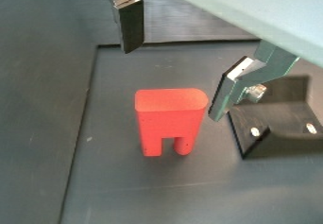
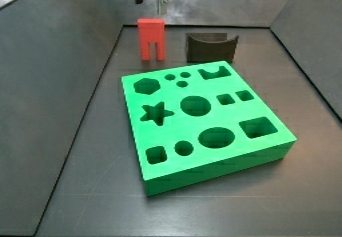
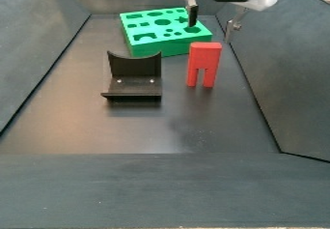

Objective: Pick up the square-circle object. Move up. Place the square-circle object on the fixture. Regrasp the square-circle object. Rotate the square-circle object. Move to above the board. Insert the square-circle object.
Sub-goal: Rotate the square-circle object.

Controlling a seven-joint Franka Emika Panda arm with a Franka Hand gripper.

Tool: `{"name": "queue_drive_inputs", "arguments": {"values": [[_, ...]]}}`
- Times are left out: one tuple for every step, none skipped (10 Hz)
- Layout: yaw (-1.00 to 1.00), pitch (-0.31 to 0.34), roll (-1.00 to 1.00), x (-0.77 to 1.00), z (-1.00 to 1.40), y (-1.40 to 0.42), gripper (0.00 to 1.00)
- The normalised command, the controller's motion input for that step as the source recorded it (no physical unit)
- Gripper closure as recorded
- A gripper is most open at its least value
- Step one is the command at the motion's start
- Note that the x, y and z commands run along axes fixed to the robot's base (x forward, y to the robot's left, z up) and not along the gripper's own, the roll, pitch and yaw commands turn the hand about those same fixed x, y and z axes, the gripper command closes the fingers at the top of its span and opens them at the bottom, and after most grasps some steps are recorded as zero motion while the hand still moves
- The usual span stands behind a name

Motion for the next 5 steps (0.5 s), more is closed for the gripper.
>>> {"name": "queue_drive_inputs", "arguments": {"values": [[1.0,0.012,0.0,0.03,-0.03,0.0,0.0],[1.0,0.013,0.01,0.03,-0.03,0.0,0.0],[1.0,0.015,0.01,0.03,-0.02,0.0,0.0],[1.0,0.016,0.01,0.03,-0.02,0.0,0.0],[1.0,0.018,0.01,0.03,-0.02,0.0,0.0]]}}
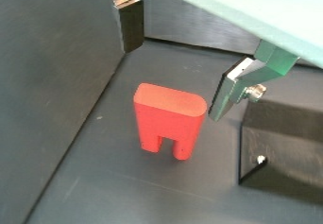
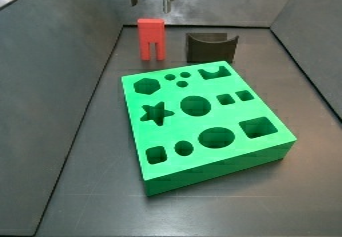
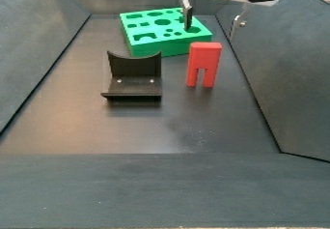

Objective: Pick up the square-circle object. Move up. Place the square-circle object on the fixture. Regrasp the square-circle object. Rotate the square-circle object. Move to above the board. Insert the square-circle object.
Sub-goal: Rotate the square-circle object.

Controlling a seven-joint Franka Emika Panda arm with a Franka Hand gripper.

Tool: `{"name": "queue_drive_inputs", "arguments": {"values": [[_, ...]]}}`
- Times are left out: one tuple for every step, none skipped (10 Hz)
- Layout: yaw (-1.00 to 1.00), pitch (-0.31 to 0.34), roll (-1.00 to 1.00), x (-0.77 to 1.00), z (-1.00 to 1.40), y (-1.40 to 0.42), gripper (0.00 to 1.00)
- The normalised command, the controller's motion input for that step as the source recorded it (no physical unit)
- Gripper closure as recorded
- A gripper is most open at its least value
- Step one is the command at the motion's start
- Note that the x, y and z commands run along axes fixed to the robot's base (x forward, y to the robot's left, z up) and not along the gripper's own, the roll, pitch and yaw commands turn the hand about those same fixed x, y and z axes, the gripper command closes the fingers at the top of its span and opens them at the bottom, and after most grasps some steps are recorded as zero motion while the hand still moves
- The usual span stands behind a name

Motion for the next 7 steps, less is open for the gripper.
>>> {"name": "queue_drive_inputs", "arguments": {"values": [[1.0,0.02,0.01,0.03,-0.02,0.0,0.0],[1.0,0.023,0.01,0.03,-0.02,0.0,0.0],[1.0,0.027,0.01,0.03,-0.02,0.0,0.0],[1.0,0.036,0.02,0.03,-0.02,0.0,0.0],[0.81,0.038,0.02,0.03,-0.02,0.0,0.0],[0.5,0.038,0.02,0.03,-0.02,0.0,0.0],[0.38,0.037,0.02,0.03,-0.02,0.0,0.0]]}}
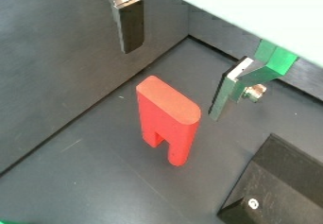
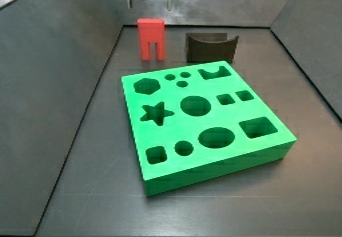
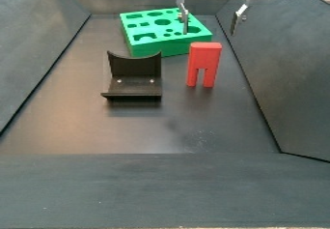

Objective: Pick up the square-circle object. Move up. Place the square-circle object on the fixture. Regrasp the square-circle object. Rotate the square-circle object. Move to above the board. Insert the square-circle object.
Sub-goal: Rotate the square-circle object.

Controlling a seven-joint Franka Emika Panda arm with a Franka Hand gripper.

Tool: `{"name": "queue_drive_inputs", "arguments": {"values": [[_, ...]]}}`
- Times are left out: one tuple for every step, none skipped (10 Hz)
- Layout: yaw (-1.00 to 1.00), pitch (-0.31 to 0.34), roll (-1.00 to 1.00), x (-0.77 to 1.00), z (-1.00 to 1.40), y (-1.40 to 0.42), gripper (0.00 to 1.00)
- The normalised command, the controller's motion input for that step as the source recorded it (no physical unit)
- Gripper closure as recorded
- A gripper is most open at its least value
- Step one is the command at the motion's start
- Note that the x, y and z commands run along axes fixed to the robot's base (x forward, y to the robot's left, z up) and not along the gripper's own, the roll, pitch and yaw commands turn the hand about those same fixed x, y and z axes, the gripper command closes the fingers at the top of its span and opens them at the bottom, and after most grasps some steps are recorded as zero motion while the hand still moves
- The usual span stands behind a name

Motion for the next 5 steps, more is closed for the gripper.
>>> {"name": "queue_drive_inputs", "arguments": {"values": [[0.21,0.037,0.02,0.03,-0.02,0.0,0.0],[0.13,0.037,0.02,0.0,-1.0,0.0,0.0],[0.08,0.029,0.02,0.01,-1.0,0.0,0.0],[0.05,-0.009,0.03,0.03,-1.0,0.01,0.0],[0.04,-0.023,0.04,0.03,-0.93,0.01,0.0]]}}
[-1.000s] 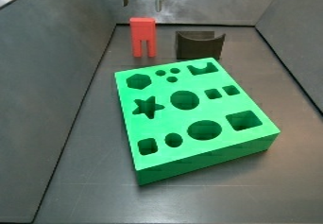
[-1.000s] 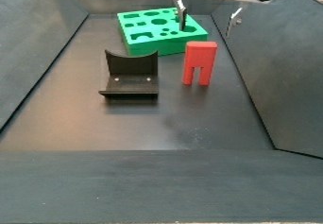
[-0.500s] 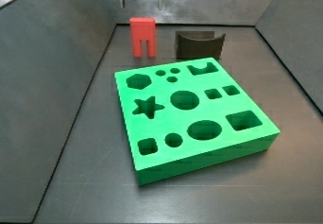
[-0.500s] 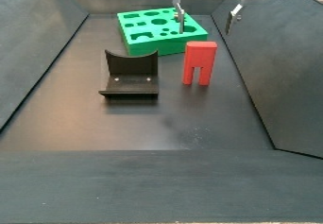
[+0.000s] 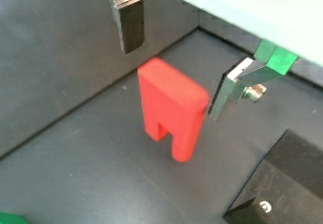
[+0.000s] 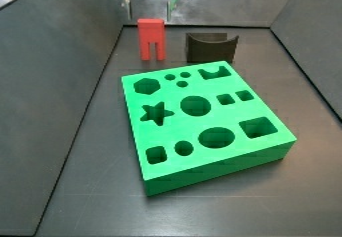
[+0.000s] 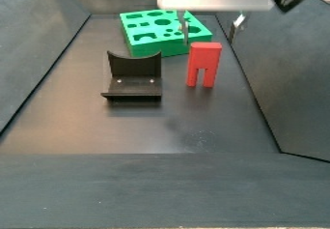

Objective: Pick up the square-circle object. Move up. Place the square-circle object on the fixture. Regrasp the square-circle object. Rotate the square-circle object. Move to above the board. Insert the square-circle object.
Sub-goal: Rotate the square-circle object, then move to above the board.

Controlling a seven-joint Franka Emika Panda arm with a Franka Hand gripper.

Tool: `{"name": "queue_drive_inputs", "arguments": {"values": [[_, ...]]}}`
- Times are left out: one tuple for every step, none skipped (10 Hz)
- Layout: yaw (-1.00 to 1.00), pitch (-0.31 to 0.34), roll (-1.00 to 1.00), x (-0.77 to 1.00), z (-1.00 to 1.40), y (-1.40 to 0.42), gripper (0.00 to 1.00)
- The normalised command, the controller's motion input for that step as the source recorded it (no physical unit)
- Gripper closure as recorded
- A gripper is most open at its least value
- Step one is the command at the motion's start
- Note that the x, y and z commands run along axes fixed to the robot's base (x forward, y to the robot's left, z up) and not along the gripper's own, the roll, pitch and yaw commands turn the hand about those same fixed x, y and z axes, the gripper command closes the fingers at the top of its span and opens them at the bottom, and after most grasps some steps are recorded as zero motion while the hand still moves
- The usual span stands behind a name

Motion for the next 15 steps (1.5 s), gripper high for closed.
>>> {"name": "queue_drive_inputs", "arguments": {"values": [[0.04,-0.025,0.04,0.03,-0.82,0.01,0.0],[0.04,-0.027,0.05,0.03,-0.67,0.01,0.0],[0.03,-0.021,0.06,0.03,-0.46,0.01,0.0],[0.03,-0.017,0.06,0.04,-0.32,0.01,0.0],[0.02,-0.014,0.07,0.04,-0.17,0.01,0.0],[0.02,0.0,0.07,0.0,0.0,0.0,1.0],[0.06,-0.259,0.34,-0.32,1.0,-0.07,1.0],[0.06,-0.249,0.33,-0.32,1.0,-0.08,1.0],[0.06,-0.228,0.32,-0.31,1.0,-0.08,1.0],[0.06,-0.201,0.31,-0.3,1.0,-0.08,1.0],[0.05,-0.09,0.28,-0.27,1.0,-0.08,1.0],[0.05,-0.042,0.26,-0.26,1.0,-0.08,1.0],[0.05,0.035,0.23,-0.24,1.0,-0.08,1.0],[0.05,0.062,0.22,-0.22,1.0,-0.08,1.0],[0.05,0.057,0.2,-0.21,1.0,-0.07,1.0]]}}
